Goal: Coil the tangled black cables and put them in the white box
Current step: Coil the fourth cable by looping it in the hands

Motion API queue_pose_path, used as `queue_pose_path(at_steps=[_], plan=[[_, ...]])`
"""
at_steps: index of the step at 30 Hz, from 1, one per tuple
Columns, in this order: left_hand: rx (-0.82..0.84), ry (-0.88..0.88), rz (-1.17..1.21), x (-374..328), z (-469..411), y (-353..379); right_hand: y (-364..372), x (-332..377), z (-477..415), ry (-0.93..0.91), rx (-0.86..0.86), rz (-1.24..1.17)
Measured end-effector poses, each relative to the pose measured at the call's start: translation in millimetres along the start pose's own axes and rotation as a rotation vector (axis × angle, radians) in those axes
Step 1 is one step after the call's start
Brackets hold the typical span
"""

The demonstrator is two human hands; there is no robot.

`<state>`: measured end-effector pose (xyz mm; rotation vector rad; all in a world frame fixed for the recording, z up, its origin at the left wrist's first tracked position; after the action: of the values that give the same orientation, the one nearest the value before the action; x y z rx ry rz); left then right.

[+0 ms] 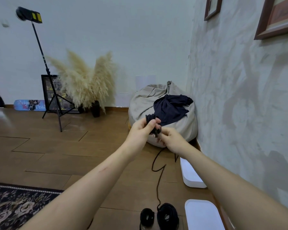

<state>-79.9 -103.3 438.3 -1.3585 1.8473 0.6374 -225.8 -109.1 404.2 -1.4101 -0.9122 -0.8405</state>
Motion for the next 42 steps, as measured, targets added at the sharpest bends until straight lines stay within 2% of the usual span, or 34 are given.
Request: queue_pose_path(at_steps=[4,7,10,13,17,20,23,28,35,39,42], plan=[[-0.262,-0.054,-0.062,7.3,-2.6,-15.0,37.0,10.2,-1.1,-0.006,0.083,0.182],[-0.371,-0.002,-0.330,9.7,-2.1,-35.2,48.1,21.4,0.8,-0.039,0.074,0.279],[-0.283,0.046,-0.614,21.1,1.3,-47.2,43.4,34.5,3.5,-0.099,0.080,0.413],[-0.063,0.039,-0.757,33.9,2.5,-45.4,22.0,39.3,3.0,-0.156,0.011,0.581],[0.259,-0.092,-0.592,35.4,7.8,-24.5,-9.8,30.5,-0.4,-0.218,-0.085,0.591],[0.351,-0.143,-0.507,33.5,11.7,-18.7,-14.2,27.0,1.7,-0.283,-0.112,0.573],[0.374,-0.104,-0.557,35.9,11.4,-23.4,-14.4,24.3,0.2,-0.315,-0.161,0.563],[0.324,-0.073,-0.713,43.1,14.4,-23.5,-14.8,20.6,-6.2,-0.240,-0.221,0.522],[0.290,-0.108,-0.712,46.5,18.8,-21.6,-9.9,28.9,-5.6,-0.334,-0.446,0.664],[0.190,-0.147,-0.667,47.2,20.6,-22.7,-11.6,29.1,-6.4,-0.325,-0.565,0.711],[0.132,-0.178,-0.663,47.1,20.9,-28.1,-13.7,23.3,-8.9,-0.260,-0.502,0.670]])
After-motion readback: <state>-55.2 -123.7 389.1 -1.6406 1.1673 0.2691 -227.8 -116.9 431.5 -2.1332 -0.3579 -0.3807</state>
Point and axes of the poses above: each hand's wrist, its own z-axis away from the middle knuckle, its own y-axis out of the palm, x = y × z, the point moved 4 cm from there along -z, towards the middle knuckle, and after that the axes turned 14 degrees about y, right-handed, at the moved point
